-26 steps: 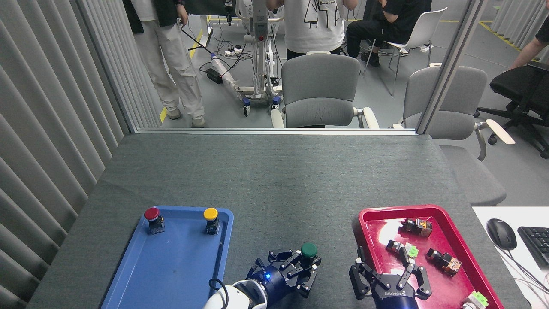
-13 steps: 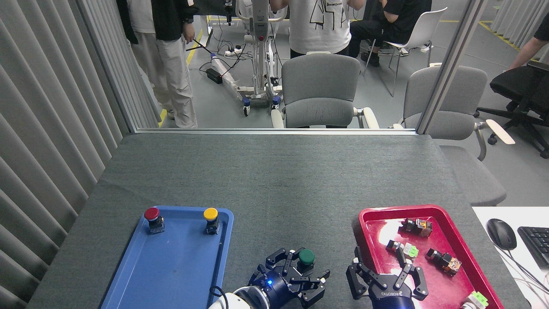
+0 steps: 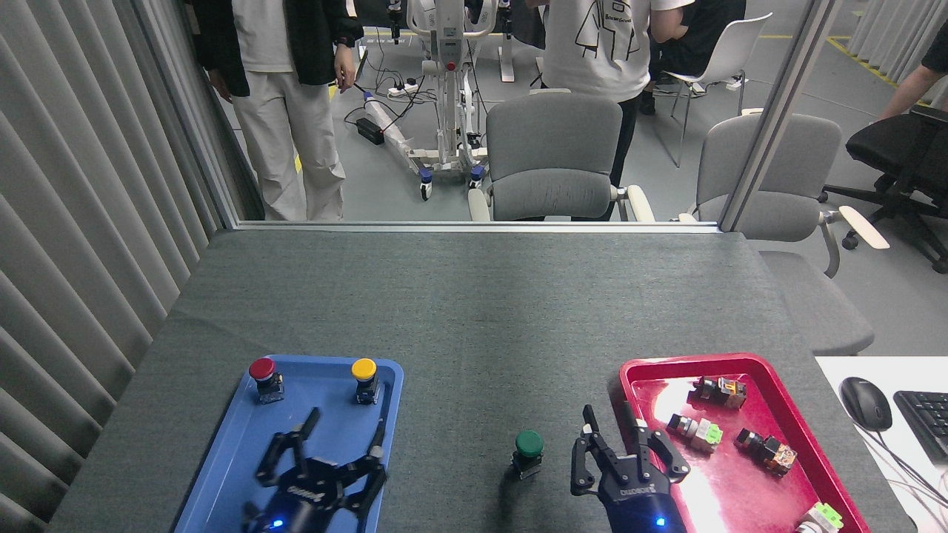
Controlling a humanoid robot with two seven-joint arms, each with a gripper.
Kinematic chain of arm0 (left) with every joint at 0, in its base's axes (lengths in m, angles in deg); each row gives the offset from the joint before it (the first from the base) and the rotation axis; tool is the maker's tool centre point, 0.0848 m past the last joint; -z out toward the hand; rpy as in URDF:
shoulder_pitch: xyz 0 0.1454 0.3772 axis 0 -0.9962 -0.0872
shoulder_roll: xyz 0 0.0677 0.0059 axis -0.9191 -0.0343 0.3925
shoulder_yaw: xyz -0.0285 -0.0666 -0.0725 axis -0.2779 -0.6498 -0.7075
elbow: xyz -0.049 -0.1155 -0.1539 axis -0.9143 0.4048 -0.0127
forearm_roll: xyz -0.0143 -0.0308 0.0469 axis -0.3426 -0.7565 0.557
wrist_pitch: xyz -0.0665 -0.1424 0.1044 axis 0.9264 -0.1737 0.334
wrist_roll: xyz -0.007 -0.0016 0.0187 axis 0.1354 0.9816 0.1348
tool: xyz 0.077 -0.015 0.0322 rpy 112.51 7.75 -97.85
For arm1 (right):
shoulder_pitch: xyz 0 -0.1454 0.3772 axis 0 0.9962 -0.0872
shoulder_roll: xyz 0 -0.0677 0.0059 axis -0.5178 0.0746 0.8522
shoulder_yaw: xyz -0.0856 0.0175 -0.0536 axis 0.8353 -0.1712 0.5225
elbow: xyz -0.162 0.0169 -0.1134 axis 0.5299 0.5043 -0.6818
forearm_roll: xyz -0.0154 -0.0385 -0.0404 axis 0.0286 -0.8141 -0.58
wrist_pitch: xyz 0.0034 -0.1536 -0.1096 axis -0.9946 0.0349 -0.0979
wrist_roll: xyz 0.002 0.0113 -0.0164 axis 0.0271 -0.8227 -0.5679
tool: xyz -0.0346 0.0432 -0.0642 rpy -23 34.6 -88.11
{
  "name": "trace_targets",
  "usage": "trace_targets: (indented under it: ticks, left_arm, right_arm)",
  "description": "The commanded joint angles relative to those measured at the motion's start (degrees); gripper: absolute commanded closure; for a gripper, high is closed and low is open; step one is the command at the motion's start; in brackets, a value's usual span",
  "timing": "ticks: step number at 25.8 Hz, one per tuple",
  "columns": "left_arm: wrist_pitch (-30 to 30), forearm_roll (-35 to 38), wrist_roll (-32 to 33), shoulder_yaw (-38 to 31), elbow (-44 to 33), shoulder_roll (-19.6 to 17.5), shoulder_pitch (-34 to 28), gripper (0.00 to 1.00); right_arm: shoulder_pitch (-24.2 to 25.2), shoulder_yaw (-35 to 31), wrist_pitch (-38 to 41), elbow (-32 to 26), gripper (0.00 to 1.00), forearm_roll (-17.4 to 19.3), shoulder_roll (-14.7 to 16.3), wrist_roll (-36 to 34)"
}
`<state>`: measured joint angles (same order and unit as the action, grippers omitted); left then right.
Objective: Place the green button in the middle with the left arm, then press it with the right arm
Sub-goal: 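Set the green button on the table between trays, withdraw left gripper, then move the right gripper above the green button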
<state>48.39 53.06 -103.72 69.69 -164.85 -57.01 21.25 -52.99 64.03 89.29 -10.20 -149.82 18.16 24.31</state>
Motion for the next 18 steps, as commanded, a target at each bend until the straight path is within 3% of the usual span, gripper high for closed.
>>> trace_targets:
  ticks: [1, 4, 10, 18]
  left_arm:
    - [-0.46, 0.04, 8.18, -9.54, -10.45, -1.77, -8.33, 0.01]
    - [-0.55, 0.04, 9.33, -12.35, -12.47, -0.28, -12.11, 0.01]
    - [-0.11, -0.05, 9.24, -17.45, -11.86, 1.39, -13.43, 0.01]
    - [0.77, -0.75, 9.77, -17.45, -10.28, 0.95, -12.99, 0.01]
  right_arm:
    - [-2.31, 3.76, -0.05, 2.25, 0.88, -1.01, -0.85, 0.15]
    - [-4.06, 6.22, -0.49, 5.42, 0.99, -1.1, -1.11, 0.24]
    - [-5.47, 8.77, -3.04, 8.84, 1.0, -1.8, -2.08, 0.42]
    - [-6.61, 10.0, -4.44, 13.24, 1.0, -2.06, -2.87, 0.42]
